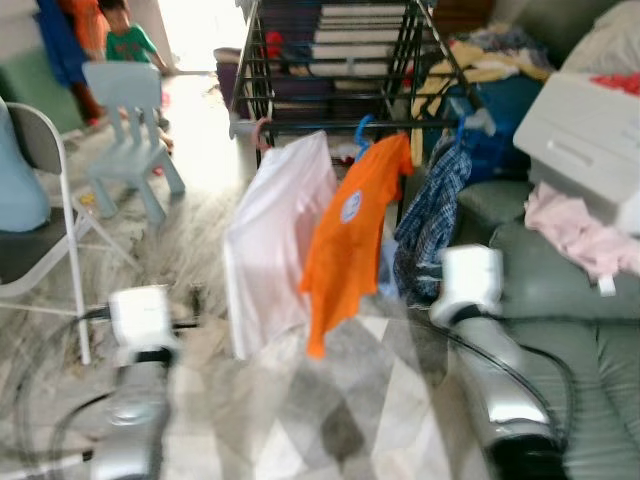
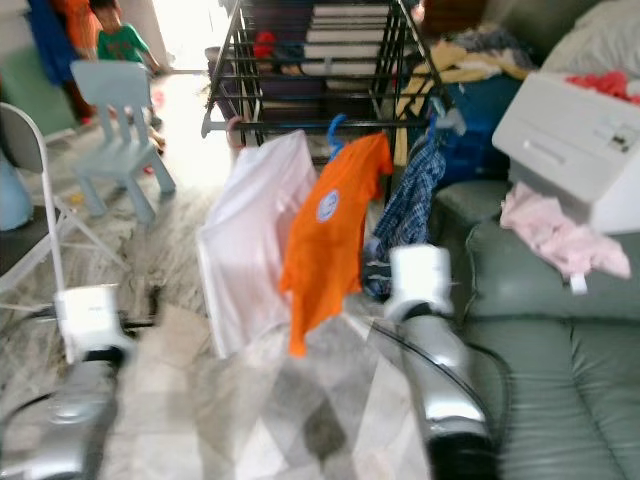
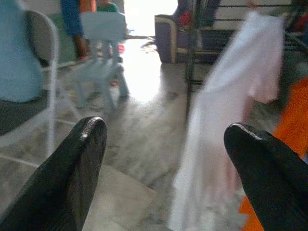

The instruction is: Hang hanger

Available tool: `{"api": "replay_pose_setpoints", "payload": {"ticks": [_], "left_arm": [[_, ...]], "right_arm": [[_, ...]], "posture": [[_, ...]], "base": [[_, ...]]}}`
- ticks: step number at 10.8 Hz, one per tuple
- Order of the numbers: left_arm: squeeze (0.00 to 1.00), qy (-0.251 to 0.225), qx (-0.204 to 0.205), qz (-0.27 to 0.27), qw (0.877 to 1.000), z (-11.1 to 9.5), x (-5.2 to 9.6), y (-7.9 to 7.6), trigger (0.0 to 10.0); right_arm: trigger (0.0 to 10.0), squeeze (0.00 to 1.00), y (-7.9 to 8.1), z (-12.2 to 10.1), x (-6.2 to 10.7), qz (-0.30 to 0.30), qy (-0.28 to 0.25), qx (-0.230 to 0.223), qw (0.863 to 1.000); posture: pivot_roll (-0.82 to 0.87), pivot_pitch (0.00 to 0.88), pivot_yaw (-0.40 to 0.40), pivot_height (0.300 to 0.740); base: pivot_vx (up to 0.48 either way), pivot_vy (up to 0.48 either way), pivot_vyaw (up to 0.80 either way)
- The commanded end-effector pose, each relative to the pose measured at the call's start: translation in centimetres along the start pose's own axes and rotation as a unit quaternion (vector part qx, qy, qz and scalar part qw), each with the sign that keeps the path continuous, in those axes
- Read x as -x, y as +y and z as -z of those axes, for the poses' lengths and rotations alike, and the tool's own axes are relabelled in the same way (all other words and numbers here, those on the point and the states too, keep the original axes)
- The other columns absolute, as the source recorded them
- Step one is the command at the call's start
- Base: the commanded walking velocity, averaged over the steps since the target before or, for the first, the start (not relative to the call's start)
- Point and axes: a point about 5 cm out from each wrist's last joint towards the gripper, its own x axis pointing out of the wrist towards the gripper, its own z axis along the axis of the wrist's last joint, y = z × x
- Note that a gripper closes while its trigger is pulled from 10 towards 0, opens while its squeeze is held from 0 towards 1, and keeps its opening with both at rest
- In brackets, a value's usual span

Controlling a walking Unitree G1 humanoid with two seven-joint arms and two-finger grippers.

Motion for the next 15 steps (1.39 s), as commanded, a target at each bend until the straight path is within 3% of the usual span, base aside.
{"api": "replay_pose_setpoints", "payload": {"ticks": [1, 10, 15], "left_arm": [[0.00, -0.007, 0.012, 0.021, 1.000, -0.6, -0.1, -0.8, 10.0], [0.00, 0.006, 0.016, 0.038, 0.999, -0.1, 0.1, -1.8, 10.0], [0.00, -0.026, 0.042, 0.094, 0.994, -0.8, 0.6, -3.1, 10.0]], "right_arm": [[10.0, 0.00, -0.9, -0.4, 0.0, 0.016, -0.003, 0.003, 1.000], [10.0, 0.00, -0.9, -0.7, -0.4, 0.016, -0.002, 0.008, 1.000], [10.0, 0.00, -0.9, -0.6, -0.5, 0.020, 0.006, 0.012, 1.000]], "posture": [[-0.07, 0.000, 0.026, 0.740], [-0.08, 0.000, 0.019, 0.740], [-0.08, 0.000, 0.019, 0.740]], "base": [[0.000, 0.480, 0.00], [0.000, 0.462, 0.00], [0.000, 0.000, 0.00]]}}
